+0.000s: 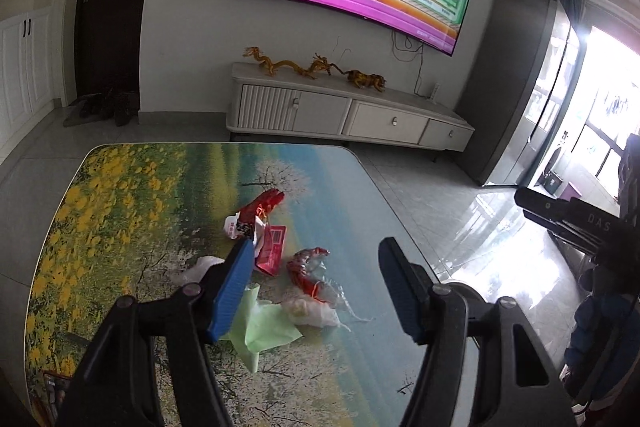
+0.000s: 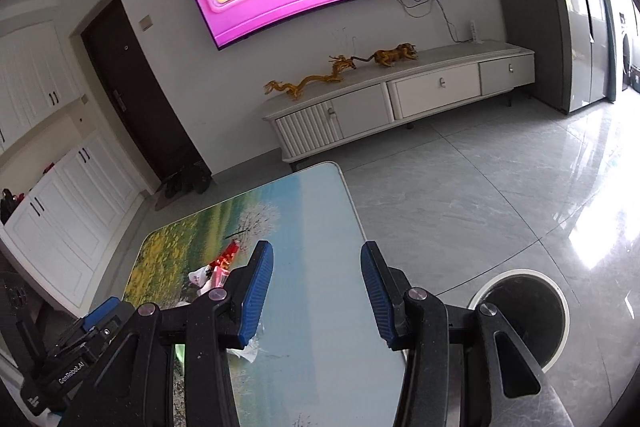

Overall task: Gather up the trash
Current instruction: 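Move both tools back to the wrappers on the table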

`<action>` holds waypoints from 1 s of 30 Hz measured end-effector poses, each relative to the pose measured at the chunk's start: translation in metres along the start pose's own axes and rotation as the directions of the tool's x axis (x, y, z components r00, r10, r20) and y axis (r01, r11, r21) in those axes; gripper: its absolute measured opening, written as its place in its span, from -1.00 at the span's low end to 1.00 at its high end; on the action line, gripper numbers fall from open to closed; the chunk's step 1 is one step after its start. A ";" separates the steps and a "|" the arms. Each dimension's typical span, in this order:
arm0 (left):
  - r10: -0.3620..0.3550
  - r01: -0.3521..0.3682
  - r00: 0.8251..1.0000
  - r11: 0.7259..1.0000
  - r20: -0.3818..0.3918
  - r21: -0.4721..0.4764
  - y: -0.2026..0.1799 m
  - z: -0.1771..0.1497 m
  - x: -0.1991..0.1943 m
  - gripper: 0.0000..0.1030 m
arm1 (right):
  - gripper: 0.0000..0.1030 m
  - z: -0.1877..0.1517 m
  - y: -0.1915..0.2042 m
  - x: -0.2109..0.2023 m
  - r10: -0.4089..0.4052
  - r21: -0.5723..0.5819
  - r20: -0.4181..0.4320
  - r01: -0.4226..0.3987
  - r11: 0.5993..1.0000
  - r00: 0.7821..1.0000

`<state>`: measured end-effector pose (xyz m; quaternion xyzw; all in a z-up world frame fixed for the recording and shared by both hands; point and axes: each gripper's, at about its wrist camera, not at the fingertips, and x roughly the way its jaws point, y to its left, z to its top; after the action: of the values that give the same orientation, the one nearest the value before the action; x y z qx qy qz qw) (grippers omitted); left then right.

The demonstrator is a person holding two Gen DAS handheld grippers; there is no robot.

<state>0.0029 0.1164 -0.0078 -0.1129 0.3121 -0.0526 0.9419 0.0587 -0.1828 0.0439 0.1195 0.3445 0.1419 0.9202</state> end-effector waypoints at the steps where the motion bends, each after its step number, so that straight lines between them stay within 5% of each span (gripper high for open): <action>1: 0.002 -0.002 1.000 1.000 0.000 -0.005 0.002 -0.001 0.000 0.22 | -0.15 -0.001 0.005 0.004 0.009 -0.008 -0.008 -0.009 1.000 1.000; 22: 0.099 -0.108 0.986 0.992 -0.133 -0.060 0.036 -0.028 0.051 0.22 | -0.15 -0.023 0.054 0.096 0.162 -0.096 -0.202 -0.184 0.978 0.966; 30: 0.060 -0.085 0.983 0.987 -0.174 -0.139 0.063 -0.040 0.065 0.22 | -0.15 -0.034 0.068 0.140 0.202 -0.118 -0.299 -0.246 0.962 0.933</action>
<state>0.0331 0.1595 -0.0921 -0.1653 0.3977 -0.0045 0.9025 0.1254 -0.0675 -0.0435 0.0655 0.4451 0.2879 0.8454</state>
